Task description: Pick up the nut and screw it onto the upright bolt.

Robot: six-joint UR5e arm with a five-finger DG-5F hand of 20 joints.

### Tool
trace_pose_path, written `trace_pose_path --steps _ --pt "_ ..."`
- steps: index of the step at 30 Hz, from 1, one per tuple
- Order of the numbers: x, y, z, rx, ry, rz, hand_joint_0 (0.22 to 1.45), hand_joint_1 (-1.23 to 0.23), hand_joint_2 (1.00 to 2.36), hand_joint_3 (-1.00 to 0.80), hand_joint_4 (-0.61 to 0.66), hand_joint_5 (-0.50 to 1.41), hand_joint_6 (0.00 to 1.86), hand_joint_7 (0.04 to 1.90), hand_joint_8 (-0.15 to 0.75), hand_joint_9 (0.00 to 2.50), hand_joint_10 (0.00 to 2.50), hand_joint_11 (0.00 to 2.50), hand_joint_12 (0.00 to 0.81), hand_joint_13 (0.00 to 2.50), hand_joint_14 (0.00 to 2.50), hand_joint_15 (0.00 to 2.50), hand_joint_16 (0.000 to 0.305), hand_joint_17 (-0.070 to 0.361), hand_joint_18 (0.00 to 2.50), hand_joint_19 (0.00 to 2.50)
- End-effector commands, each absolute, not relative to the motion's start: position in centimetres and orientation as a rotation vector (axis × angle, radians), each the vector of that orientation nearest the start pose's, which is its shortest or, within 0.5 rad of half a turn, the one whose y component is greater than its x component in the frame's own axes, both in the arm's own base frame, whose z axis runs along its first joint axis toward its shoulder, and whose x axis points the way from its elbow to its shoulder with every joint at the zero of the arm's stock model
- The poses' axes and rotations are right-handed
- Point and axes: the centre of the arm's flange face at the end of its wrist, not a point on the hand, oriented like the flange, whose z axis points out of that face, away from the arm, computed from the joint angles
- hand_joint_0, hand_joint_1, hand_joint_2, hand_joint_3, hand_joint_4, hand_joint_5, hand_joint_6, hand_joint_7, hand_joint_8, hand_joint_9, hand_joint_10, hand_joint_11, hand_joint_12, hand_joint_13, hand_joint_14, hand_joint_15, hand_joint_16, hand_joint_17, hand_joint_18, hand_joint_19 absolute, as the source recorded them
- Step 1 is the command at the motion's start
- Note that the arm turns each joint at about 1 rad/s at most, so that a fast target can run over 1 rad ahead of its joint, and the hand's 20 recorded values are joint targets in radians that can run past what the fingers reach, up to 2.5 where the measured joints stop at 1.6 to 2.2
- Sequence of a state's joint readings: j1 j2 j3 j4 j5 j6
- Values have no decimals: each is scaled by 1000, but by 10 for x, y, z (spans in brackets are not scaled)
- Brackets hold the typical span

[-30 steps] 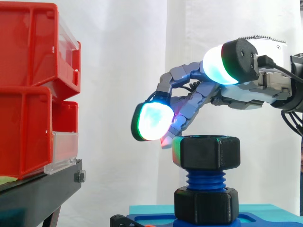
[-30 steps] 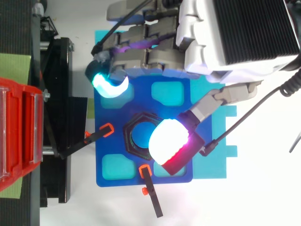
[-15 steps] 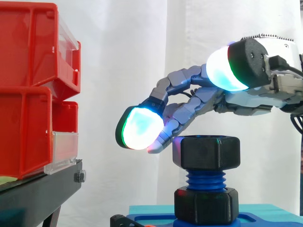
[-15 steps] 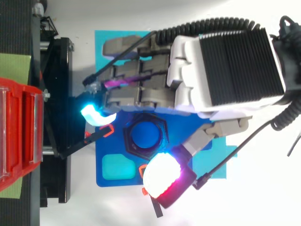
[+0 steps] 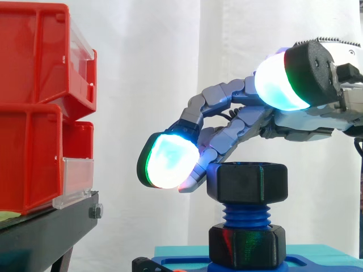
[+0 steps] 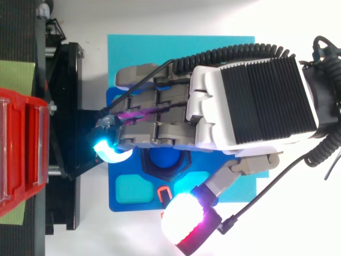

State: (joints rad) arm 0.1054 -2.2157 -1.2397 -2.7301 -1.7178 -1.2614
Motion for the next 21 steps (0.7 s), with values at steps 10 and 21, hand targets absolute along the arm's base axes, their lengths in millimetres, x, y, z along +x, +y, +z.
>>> trace_pose_path --steps 10,21 --pt "744 -39 291 29 1495 447 522 -193 1000 -500 297 -61 504 894 260 710 0 0 286 516 0 0 33 74 285 0" --pt "743 -45 291 33 1496 439 530 -239 1000 -500 288 -24 504 1103 271 771 0 0 271 560 0 0 29 65 318 0"
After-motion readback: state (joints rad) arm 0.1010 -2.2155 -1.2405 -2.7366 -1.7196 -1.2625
